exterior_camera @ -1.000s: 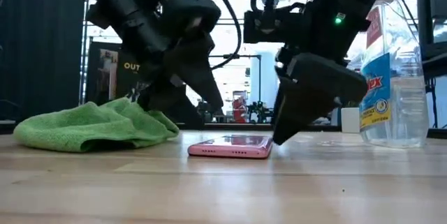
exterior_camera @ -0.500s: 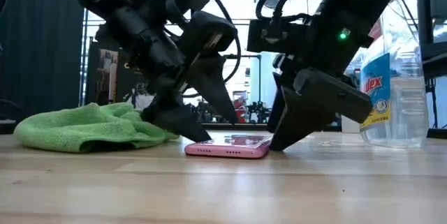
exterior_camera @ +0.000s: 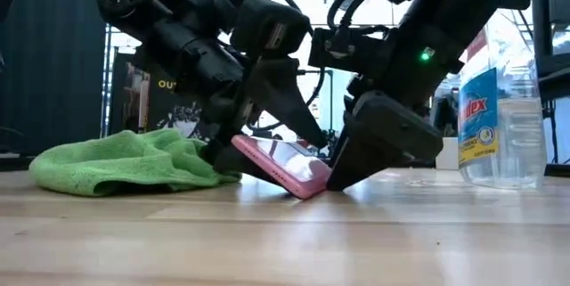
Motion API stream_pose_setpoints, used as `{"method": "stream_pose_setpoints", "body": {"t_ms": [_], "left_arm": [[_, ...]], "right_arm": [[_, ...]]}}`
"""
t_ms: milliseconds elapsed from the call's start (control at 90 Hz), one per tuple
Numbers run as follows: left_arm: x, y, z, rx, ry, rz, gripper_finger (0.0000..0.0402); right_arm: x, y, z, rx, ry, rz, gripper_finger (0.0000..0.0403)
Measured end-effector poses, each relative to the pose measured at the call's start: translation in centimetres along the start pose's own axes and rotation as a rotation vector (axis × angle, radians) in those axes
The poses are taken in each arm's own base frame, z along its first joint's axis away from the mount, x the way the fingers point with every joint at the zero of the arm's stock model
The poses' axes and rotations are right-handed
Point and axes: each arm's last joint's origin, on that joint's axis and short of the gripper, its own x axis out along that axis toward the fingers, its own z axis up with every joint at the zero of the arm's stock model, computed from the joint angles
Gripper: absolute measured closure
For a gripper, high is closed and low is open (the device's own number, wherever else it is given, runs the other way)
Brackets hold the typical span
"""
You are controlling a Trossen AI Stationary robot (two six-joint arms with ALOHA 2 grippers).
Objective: Apply microfiber cloth
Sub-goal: Spray the back of the pink cellphone with the red spray bottle
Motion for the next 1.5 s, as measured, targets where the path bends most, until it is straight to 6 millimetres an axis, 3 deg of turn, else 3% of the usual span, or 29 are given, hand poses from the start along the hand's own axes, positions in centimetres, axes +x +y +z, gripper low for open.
{"method": "stream_pose_setpoints", "body": {"t_ms": [111, 322, 478, 667, 833, 978, 1256, 1500], "left_arm": [[0.0, 0.1, 0.0, 0.035, -0.004, 0.017, 0.0229], [-0.2, 0.1, 0.0, 0.054, -0.001, 0.022, 0.0373], [-0.4, -0.5, -0.1, 0.201, -0.024, 0.013, 0.0375], [-1.7, -1.9, -0.4, 0.369, -0.047, 0.010, 0.0393], [-3.8, -3.5, 0.4, 0.477, -0.123, 0.012, 0.0396], [-5.3, -4.0, 0.7, 0.551, -0.159, 0.058, 0.0393], [-7.9, -4.9, 1.8, 0.627, -0.226, 0.104, 0.0392], [-8.9, -4.7, 2.4, 0.620, -0.234, 0.134, 0.0391]], "right_arm": [[-0.1, 0.0, 0.0, -0.008, -0.001, 0.002, 0.0177], [-1.8, -0.9, 0.5, -0.003, -0.004, 0.023, 0.0177], [-5.3, -2.1, 1.6, 0.055, -0.060, 0.074, 0.0177], [-11.7, -4.9, 3.2, 0.147, -0.211, 0.158, 0.0177], [-18.0, -8.7, 3.7, 0.175, -0.390, 0.224, 0.0177], [-22.4, -12.6, 3.3, 0.178, -0.533, 0.236, 0.0177], [-28.6, -18.8, 0.5, 0.321, -0.731, 0.289, 0.0148], [-30.1, -22.4, -5.1, 0.456, -0.563, 0.263, 0.0081]]}}
